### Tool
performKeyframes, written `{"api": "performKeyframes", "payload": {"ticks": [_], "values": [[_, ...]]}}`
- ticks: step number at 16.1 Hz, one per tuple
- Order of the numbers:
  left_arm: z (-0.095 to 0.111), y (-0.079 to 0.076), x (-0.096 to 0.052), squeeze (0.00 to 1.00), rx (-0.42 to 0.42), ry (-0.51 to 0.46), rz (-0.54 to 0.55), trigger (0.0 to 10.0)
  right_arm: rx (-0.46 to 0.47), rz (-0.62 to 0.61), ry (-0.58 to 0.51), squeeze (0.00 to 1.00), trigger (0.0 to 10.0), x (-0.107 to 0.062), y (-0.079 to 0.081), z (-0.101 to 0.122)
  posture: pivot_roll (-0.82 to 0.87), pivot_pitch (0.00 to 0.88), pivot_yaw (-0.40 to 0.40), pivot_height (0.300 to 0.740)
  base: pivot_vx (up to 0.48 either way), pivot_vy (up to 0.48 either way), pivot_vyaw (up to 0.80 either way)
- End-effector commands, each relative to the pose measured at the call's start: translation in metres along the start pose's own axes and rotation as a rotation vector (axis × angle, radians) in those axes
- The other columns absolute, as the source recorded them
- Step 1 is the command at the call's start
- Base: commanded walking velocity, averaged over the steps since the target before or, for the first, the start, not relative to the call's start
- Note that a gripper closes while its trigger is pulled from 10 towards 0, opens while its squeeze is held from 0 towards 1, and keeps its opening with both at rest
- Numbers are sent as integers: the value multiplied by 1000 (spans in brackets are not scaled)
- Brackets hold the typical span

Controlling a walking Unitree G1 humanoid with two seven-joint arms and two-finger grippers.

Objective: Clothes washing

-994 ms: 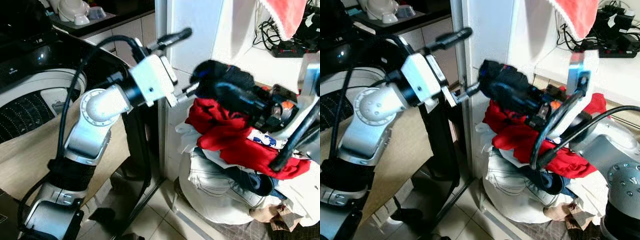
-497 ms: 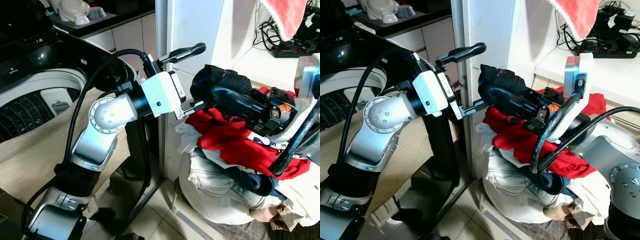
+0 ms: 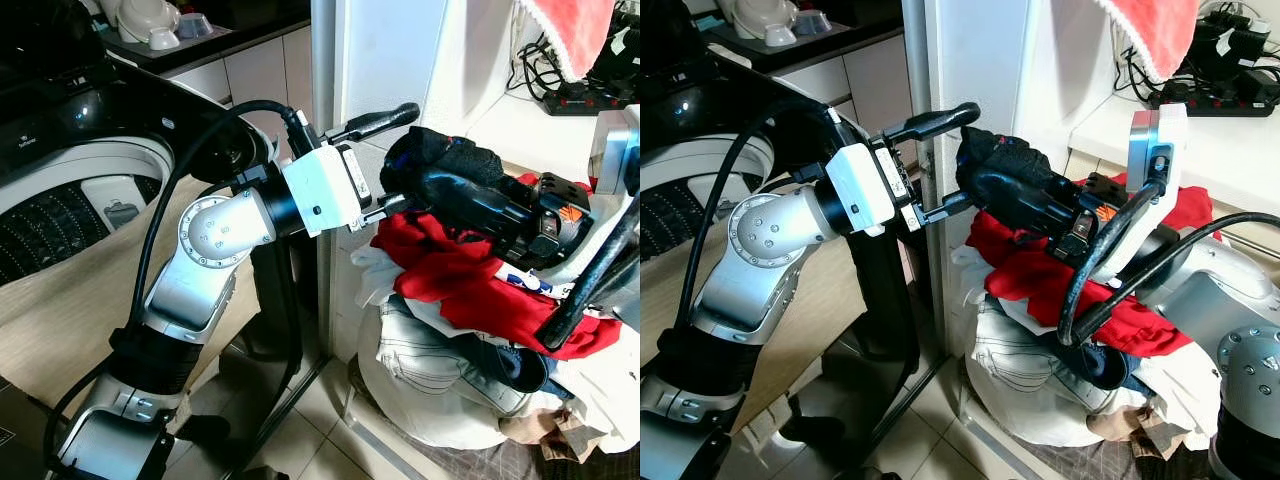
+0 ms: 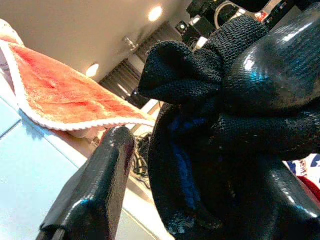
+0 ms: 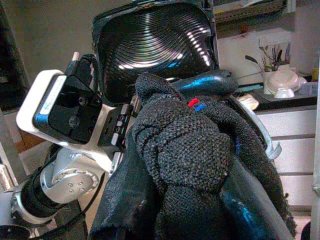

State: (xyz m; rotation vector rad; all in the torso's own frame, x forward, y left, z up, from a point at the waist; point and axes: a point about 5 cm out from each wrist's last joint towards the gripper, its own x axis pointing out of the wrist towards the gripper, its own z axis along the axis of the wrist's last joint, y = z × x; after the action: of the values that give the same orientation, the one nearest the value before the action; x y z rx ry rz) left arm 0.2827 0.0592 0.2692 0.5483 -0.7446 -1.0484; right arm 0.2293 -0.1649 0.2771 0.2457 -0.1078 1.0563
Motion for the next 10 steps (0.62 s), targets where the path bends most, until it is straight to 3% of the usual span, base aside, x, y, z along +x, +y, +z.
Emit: {"api": "performKeyframes", "payload": {"ticks": [1, 3, 5, 7, 8, 9, 10], "values": [[5, 2, 1, 0, -4, -35, 3, 0, -8, -3, 23, 0, 0, 1, 1, 0, -177, 0, 54, 740, 0, 0, 0], [4, 3, 1, 0, -4, -34, 8, 0, -12, -4, 28, 0, 0, 1, 1, -1, -178, 0, 52, 740, 0, 0, 0], [4, 3, 1, 0, -4, -33, 11, 0, -16, -7, 35, 0, 2431, 2, 1, -1, -178, 0, 52, 740, 0, 0, 0], [4, 4, 0, 0, -1, -33, 15, 0, -22, -12, 41, 0, 6549, 2, 0, -2, -177, 0, 50, 740, 0, 0, 0], [4, 6, 0, 0, 0, -32, 22, 0, -28, -17, 45, 0, 10000, 2, -1, -2, -177, 0, 50, 740, 0, 0, 0], [4, 6, 0, 0, -2, -32, 27, 0, -21, -12, 42, 1000, 10000, 2, -1, -2, -176, 0, 49, 740, 0, 0, 0], [3, 9, -1, 0, -7, -22, 47, 0, -18, -12, 44, 1000, 10000, 2, -1, -2, -176, 0, 49, 740, 0, 0, 0]]}}
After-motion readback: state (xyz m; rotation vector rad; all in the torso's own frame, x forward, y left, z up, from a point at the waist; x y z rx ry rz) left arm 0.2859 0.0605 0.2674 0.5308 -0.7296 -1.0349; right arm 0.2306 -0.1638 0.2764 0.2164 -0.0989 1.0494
